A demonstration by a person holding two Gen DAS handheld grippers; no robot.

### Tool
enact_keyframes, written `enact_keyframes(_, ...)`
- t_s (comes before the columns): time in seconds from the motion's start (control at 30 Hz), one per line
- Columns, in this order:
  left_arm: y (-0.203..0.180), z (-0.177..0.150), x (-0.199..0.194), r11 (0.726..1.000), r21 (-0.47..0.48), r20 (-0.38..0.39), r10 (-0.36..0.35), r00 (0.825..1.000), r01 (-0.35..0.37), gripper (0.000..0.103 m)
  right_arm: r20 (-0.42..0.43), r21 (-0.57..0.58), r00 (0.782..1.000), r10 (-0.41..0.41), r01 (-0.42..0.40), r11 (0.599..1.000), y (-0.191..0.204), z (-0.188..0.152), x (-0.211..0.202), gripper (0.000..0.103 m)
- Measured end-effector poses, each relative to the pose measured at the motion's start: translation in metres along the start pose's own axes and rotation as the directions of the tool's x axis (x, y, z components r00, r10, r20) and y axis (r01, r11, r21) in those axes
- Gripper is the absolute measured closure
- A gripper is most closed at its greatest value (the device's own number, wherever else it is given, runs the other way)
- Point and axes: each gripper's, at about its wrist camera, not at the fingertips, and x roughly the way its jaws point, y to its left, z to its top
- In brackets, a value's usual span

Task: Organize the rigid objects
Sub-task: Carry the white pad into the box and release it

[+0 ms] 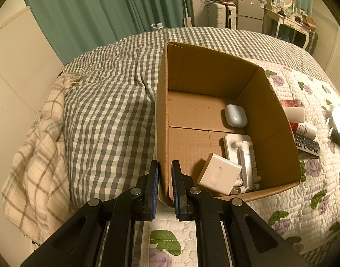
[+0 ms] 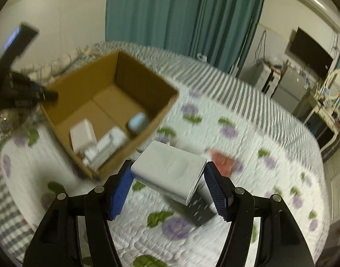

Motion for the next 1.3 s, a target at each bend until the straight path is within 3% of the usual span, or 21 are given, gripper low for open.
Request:
enact_keyframes(0.2,0.0,-0.001,0.0,1.0,0.0,0.002,-0.007,1.0,0.007,0.093,0.073,-0.027,0.997,0.026,-0.024,0.999,0.002,0.051,-0.016,0.039)
enact_keyframes(0.4,0.001,0.001,0.0,1.0,0.003,0.003,-0.016,1.0,0.016,0.093,0.089,-0.031,0.991,0.1,-0.098,0.995,0.029,0.08,0.007,0.039)
enact_keyframes(0.77,0.003,0.001,-0.001,1.0,0.01,0.007,-0.027,1.0,0.027,0.093,-0.025,-0.012,0.986,0.163,-0.163,0.986,0.074,0.08,0.096,0.039)
enact_keyframes(0.93,0.002,0.001,-0.001,1.0,0.01,0.008,-0.028,1.0,0.028,0.093,-0.054,-0.038,0.986,0.155,-0.157,0.987,0.086,0.075,0.11,0.039)
enact_keyframes(1.07,0.002,0.001,-0.001,1.0,0.01,0.007,-0.022,1.0,0.022,0.093,-0.056,-0.043,0.986,0.159,-0.162,0.986,0.086,0.071,0.107,0.037)
enact_keyframes(1.17,0.0,0.001,-0.001,1.0,0.009,0.002,-0.018,1.0,0.018,0.093,-0.019,-0.05,0.99,0.139,-0.14,0.989,0.079,0.07,0.09,0.018)
enact_keyframes(1.3,0.001,0.001,-0.001,1.0,0.0,0.005,-0.01,1.0,0.01,0.093,0.029,-0.069,0.995,0.099,-0.097,0.993,0.055,0.073,0.053,0.017)
